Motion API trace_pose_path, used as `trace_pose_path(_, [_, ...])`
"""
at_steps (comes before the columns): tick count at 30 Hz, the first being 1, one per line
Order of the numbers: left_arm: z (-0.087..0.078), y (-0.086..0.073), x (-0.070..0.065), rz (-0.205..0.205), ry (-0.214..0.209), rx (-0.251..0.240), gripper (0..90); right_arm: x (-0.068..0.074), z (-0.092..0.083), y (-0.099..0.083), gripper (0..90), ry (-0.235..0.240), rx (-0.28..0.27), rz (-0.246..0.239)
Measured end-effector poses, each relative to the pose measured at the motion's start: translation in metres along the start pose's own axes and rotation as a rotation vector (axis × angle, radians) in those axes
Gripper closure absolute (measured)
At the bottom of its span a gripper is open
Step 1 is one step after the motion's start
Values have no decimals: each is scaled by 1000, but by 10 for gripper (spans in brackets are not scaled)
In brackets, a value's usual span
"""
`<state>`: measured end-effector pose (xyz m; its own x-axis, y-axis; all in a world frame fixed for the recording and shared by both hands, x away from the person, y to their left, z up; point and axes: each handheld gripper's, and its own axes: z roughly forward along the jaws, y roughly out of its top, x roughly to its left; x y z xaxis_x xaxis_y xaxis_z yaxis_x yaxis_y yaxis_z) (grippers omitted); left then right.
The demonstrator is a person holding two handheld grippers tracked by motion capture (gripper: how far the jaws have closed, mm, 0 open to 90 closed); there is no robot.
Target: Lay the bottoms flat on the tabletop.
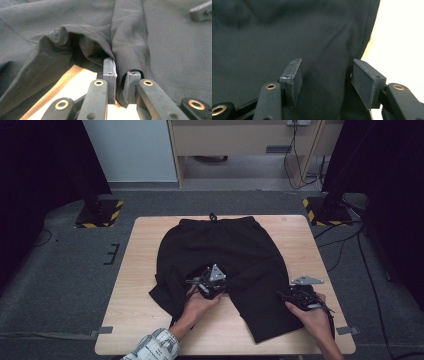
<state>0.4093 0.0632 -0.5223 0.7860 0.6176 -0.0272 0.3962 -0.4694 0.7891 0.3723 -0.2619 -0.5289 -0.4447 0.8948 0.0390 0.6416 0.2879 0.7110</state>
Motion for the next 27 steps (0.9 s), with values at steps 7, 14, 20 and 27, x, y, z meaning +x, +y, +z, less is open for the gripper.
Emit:
trace_pose_path(7, [0,1,-11,5,-40,-4,855,6,-12,-7,762,13,22,-60])
trace_pose_path(14, [-2,-2,-30,39,-87,32,852,7,-41,-29,821,52,75,-69])
trace_pose_path(20, [-3,-8,-50,66,-158,64,853,12,-70,-50,813,84,136,-124])
trace_pose_path(27, [-5,-13,-69,100,-159,60,765,7,-84,-55,590,110,157,-128])
